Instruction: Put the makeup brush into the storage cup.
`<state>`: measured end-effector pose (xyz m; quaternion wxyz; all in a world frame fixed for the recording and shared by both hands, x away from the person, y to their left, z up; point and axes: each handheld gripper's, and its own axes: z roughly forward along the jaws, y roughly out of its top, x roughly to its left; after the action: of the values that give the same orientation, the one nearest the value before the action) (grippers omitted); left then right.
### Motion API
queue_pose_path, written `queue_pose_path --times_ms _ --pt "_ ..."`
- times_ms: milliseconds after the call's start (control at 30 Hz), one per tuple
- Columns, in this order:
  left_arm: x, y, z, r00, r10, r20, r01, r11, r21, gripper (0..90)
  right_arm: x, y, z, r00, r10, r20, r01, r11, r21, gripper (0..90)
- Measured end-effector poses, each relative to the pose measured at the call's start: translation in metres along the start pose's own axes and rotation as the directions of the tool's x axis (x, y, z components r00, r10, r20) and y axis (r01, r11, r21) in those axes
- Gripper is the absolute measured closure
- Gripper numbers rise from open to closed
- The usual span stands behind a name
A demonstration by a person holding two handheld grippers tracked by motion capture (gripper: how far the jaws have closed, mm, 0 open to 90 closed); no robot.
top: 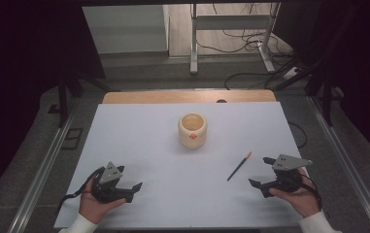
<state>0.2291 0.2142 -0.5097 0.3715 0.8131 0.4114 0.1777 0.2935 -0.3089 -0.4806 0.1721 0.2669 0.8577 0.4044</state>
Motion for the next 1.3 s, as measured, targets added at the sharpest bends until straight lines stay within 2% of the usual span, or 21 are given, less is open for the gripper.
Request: queue_pose_path --times_ms 200,333,367,467,600,633,867,967,1033,1100,1300 --pt "0.000 0.000 0.000 1.0000 0.003 0.000 -0.003 1.0000 0.003 12.5 -0.003 0.005 -0.001 0.9997 0.013 -0.020 -0.012 0.999 0.042 4.4" --pt "0.001 0.000 -0.001 1.0000 0.001 -0.004 -0.001 1.0000 0.001 12.3 -0.005 0.010 -0.006 0.9999 -0.006 -0.013 0.007 0.998 0.055 3.6" --pt "0.001 0.000 -0.001 1.0000 0.000 -0.003 0.000 1.0000 0.002 12.3 -0.007 0.012 -0.009 0.9995 -0.024 -0.018 0.025 0.998 0.062 2.9" --pt "0.001 0.000 0.000 1.0000 0.001 -0.004 -0.001 1.0000 0.005 12.3 -0.010 0.016 -0.011 0.9984 -0.044 -0.035 0.046 0.997 0.059 3.3" --pt "0.001 0.000 0.000 1.0000 0.002 -0.005 -0.002 1.0000 0.008 12.3 -0.012 0.018 -0.011 0.9975 -0.039 -0.059 0.042 0.998 0.045 4.1" --pt "0.001 0.000 0.000 1.0000 0.002 -0.004 -0.002 1.0000 0.008 12.2 -0.014 0.020 -0.010 0.9964 -0.049 -0.069 0.053 0.998 0.045 4.9" --pt "0.001 0.000 0.000 1.0000 0.004 -0.006 -0.004 1.0000 0.008 12.1 -0.020 0.029 -0.010 0.9936 -0.073 -0.086 0.077 0.996 0.037 5.6" --pt "0.001 0.000 0.000 1.0000 0.006 -0.006 -0.006 0.9999 0.009 12.0 -0.024 0.031 -0.009 0.9871 -0.118 -0.109 0.119 0.993 0.008 5.7" --pt "0.001 0.000 0.000 1.0000 0.006 -0.006 -0.006 0.9999 0.008 12.0 -0.025 0.032 -0.009 0.9854 -0.133 -0.107 0.134 0.991 0.006 5.8" --pt "0.001 0.000 -0.001 1.0000 0.007 -0.006 -0.007 0.9999 0.008 12.0 -0.028 0.037 -0.009 0.9810 -0.142 -0.132 0.145 0.989 0.010 6.2" --pt "0.001 0.000 0.001 0.9999 0.008 -0.011 -0.008 0.9999 0.014 11.6 -0.035 0.043 -0.008 0.9714 -0.180 -0.155 0.188 0.981 0.043 6.2"
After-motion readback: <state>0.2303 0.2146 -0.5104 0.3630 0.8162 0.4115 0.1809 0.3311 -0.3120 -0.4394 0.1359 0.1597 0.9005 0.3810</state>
